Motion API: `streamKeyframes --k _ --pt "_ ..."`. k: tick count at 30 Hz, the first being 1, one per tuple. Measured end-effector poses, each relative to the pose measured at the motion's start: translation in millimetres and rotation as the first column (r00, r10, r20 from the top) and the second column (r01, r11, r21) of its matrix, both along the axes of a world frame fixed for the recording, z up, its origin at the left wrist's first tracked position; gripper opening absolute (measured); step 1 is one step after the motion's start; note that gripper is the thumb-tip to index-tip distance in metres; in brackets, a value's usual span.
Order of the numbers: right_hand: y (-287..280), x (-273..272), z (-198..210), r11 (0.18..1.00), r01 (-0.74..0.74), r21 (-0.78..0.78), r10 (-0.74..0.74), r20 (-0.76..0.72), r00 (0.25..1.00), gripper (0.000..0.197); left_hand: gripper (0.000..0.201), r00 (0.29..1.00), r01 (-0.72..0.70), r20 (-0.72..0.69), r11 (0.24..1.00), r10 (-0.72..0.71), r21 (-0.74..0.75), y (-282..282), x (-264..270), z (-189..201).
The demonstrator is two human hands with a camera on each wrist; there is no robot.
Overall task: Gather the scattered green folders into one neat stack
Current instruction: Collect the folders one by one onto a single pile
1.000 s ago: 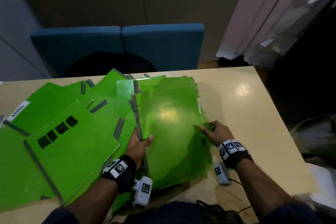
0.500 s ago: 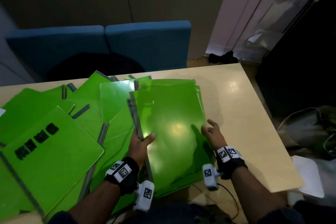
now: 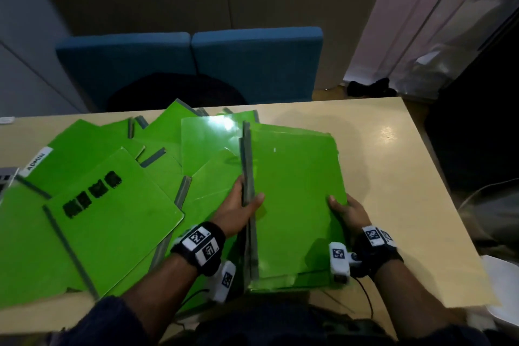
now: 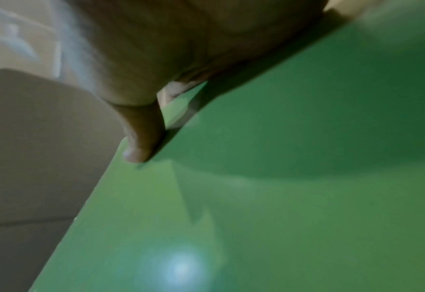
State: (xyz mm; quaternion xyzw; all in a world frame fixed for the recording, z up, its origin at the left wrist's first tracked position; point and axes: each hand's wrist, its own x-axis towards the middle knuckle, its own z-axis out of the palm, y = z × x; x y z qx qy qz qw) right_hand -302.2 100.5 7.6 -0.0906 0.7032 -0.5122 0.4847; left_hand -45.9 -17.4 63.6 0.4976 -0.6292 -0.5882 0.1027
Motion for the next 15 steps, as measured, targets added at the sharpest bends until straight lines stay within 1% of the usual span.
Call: streamKeyframes --k 1,2,4,5,7,8,9,10,11,12,13,15 --pt "3 -3 -5 0.999 0.027 0.024 -0.027 0.003 1.000 0.031 0.071 1.000 0.002 0.028 0.998 -0.001 -0.060 -3 6 -2" --pt "5 -6 -10 0.998 0.052 0.038 -0.052 -0.011 0.999 0.031 0.065 0.997 -0.023 0.068 0.988 0.034 -0.152 -6 14 -4" --pt "10 -13 -16 0.995 0.085 0.056 -0.080 -0.077 0.994 0.033 0.057 0.975 -0.097 0.158 0.941 0.155 -0.323 -10 38 -12" --pt "12 -16 -18 0.995 0.083 0.062 -0.076 -0.109 0.991 0.034 0.058 0.952 -0.140 0.203 0.916 0.229 -0.376 -11 54 -17" --pt "18 -22 -19 0.992 0.080 0.100 -0.062 -0.171 0.983 0.040 0.067 0.875 -0.219 0.305 0.869 0.376 -0.444 -14 90 -27" --pt "19 -21 -20 0.991 0.070 0.110 -0.048 -0.191 0.980 0.041 0.074 0.813 -0.237 0.386 0.853 0.436 -0.465 -15 113 -32" --pt "20 -21 -21 0.989 0.077 0.126 -0.051 -0.200 0.978 0.040 0.081 0.743 -0.234 0.484 0.857 0.463 -0.460 -15 132 -39" --pt "21 -20 -21 0.989 0.081 0.126 -0.054 -0.202 0.978 0.039 0.087 0.678 -0.216 0.584 0.880 0.447 -0.423 -14 148 -46" --pt "20 -17 -23 0.988 0.084 0.129 -0.059 -0.190 0.980 0.040 0.091 0.633 -0.197 0.665 0.913 0.396 -0.357 -10 162 -53" --pt "18 -13 -23 0.989 0.086 0.122 -0.064 -0.171 0.983 0.040 0.091 0.619 -0.171 0.710 0.941 0.334 -0.293 -4 171 -58" --pt "15 -8 -20 0.988 0.088 0.128 -0.067 -0.157 0.985 0.039 0.087 0.624 -0.126 0.730 0.957 0.280 -0.260 4 175 -64" --pt "7 0 -18 0.989 0.075 0.129 -0.060 -0.114 0.992 0.035 0.079 0.621 -0.019 0.752 0.964 0.220 -0.266 18 177 -67"
